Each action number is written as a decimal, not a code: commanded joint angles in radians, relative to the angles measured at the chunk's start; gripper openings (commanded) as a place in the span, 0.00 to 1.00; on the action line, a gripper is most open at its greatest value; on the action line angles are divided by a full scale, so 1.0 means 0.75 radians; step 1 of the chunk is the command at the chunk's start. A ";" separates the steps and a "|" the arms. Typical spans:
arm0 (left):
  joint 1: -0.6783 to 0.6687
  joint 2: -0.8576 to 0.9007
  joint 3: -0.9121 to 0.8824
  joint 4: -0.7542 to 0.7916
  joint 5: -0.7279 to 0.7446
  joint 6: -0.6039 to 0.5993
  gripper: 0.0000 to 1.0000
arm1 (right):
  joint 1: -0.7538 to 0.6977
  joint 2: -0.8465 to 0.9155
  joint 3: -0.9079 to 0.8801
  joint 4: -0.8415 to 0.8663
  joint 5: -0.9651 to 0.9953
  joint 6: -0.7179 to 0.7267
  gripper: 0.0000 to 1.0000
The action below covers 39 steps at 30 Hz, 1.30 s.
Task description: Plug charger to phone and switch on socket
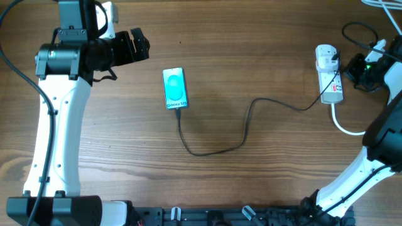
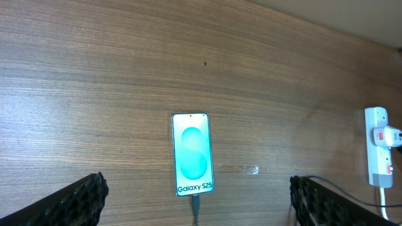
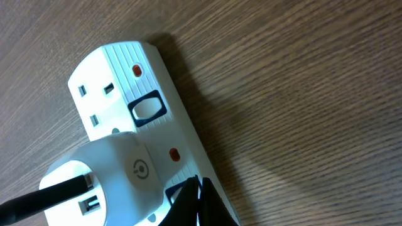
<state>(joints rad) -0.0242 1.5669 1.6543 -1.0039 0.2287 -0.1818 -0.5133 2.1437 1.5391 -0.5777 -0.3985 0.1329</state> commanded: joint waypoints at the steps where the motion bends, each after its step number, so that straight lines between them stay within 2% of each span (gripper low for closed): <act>1: 0.001 0.001 0.002 -0.002 -0.013 -0.012 1.00 | 0.031 0.035 -0.013 0.008 0.008 -0.026 0.05; 12: 0.001 0.001 0.002 -0.002 -0.013 -0.012 1.00 | 0.060 0.036 -0.013 -0.005 0.030 -0.031 0.04; 14: 0.001 0.001 0.002 -0.002 -0.013 -0.012 1.00 | 0.060 0.036 -0.014 -0.012 0.087 0.017 0.05; 21: 0.001 0.001 0.002 -0.002 -0.013 -0.012 1.00 | 0.060 0.036 -0.089 0.047 0.107 0.031 0.04; 34: 0.001 0.001 0.002 -0.002 -0.013 -0.012 1.00 | 0.061 0.036 -0.107 0.047 0.036 -0.007 0.04; 39: 0.001 0.001 0.002 -0.002 -0.013 -0.012 1.00 | 0.088 0.036 -0.107 0.046 -0.027 -0.078 0.04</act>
<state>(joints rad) -0.0242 1.5669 1.6543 -1.0042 0.2287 -0.1818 -0.4805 2.1433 1.4937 -0.5167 -0.3573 0.1162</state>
